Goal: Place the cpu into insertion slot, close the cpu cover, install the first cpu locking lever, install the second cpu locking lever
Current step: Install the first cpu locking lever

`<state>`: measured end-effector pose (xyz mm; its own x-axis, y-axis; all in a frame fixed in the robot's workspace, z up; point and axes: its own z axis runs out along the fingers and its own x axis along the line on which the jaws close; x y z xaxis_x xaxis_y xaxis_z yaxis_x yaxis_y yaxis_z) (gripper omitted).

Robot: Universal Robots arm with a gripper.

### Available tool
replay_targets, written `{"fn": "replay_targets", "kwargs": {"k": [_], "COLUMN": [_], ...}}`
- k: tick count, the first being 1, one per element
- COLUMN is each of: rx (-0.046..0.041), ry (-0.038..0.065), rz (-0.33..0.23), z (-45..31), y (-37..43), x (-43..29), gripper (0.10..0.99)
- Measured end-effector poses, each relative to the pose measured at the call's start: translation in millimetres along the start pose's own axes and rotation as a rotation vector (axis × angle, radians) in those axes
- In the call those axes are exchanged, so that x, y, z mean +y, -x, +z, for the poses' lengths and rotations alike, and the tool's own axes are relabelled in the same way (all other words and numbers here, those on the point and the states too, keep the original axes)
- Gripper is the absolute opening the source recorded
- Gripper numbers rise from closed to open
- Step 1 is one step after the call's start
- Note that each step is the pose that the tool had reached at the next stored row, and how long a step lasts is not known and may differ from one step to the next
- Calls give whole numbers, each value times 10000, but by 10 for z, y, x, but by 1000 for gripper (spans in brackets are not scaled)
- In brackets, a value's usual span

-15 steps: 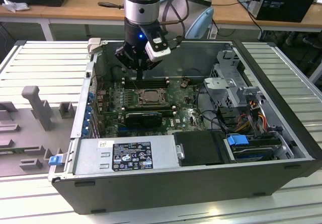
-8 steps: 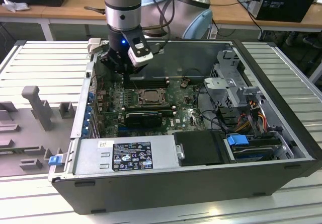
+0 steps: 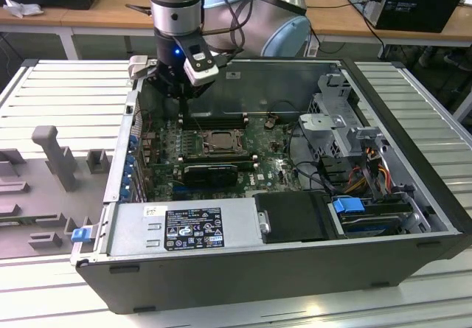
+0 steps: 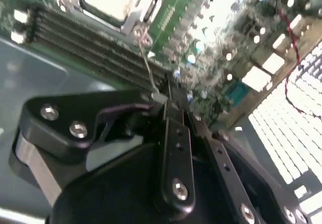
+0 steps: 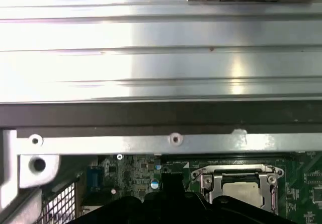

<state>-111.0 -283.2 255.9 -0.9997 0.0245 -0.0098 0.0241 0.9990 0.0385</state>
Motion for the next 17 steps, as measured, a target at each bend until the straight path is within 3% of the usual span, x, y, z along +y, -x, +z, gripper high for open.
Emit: {"fn": "replay_targets", "kwargs": {"k": [6,7,13,17], "rx": [-4,-3,-4,-1], "ry": [-1,-1,-1,11], "rz": [2,2,2,0], "z": [22,29,46,58], "y": [95,155,284,423], "x": [0,1,3,6], "gripper": [106,106,106,106]}}
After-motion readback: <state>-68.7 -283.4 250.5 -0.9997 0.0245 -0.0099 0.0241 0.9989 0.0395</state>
